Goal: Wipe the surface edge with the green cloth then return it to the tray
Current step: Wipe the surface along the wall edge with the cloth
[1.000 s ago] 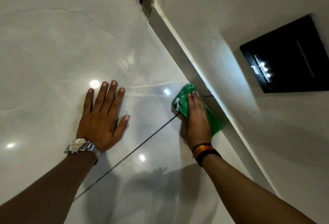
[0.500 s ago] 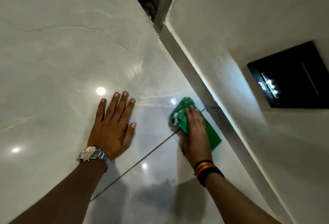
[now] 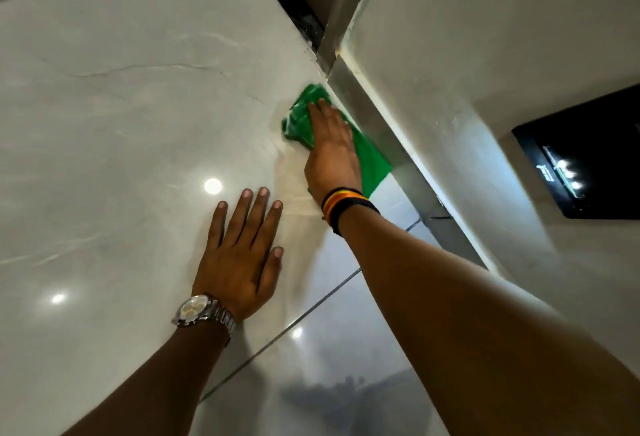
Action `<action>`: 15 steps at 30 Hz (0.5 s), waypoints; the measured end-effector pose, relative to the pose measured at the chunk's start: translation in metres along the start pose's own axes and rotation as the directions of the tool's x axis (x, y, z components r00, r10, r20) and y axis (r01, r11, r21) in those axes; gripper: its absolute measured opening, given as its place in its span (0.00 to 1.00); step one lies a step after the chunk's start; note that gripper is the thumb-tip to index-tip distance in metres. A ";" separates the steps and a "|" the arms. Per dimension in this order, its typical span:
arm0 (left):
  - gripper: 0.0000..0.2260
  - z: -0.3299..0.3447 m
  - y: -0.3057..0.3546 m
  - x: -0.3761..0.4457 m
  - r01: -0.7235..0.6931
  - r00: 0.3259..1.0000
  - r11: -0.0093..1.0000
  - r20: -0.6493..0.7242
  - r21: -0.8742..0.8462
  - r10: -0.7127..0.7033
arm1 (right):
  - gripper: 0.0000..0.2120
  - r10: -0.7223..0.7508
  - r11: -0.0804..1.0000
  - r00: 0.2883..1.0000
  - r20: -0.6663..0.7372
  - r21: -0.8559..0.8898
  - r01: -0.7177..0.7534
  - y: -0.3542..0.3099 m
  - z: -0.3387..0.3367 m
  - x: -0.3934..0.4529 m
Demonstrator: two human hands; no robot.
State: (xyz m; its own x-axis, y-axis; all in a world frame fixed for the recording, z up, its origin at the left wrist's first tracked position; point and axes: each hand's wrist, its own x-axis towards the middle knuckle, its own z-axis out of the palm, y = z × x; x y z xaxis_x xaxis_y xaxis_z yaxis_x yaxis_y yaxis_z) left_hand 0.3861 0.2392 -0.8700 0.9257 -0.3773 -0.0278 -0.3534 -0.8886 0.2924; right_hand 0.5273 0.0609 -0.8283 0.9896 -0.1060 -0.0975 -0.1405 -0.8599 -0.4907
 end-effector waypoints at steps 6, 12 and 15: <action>0.31 -0.003 0.001 0.001 0.004 1.000 1.000 0.001 0.008 -0.005 | 0.42 -0.133 0.991 0.984 0.116 -0.018 0.136 0.006 -0.008 -0.014; 0.32 -0.002 0.001 0.001 0.025 0.998 0.999 0.052 0.020 -0.026 | 0.38 0.036 0.999 0.996 0.083 -0.042 -0.033 -0.040 0.012 0.071; 0.32 -0.002 0.000 0.001 0.021 0.999 1.000 0.038 0.007 -0.021 | 0.42 -0.126 0.988 0.975 0.181 -0.062 0.139 -0.036 0.008 0.054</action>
State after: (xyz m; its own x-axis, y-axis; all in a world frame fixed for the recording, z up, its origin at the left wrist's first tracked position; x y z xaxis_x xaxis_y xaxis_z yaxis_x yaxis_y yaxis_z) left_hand 0.3873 0.2390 -0.8677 0.9271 -0.3681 -0.0706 -0.3348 -0.8980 0.2855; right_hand 0.5852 0.0900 -0.8224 0.9772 0.0953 -0.1898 0.0008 -0.8954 -0.4452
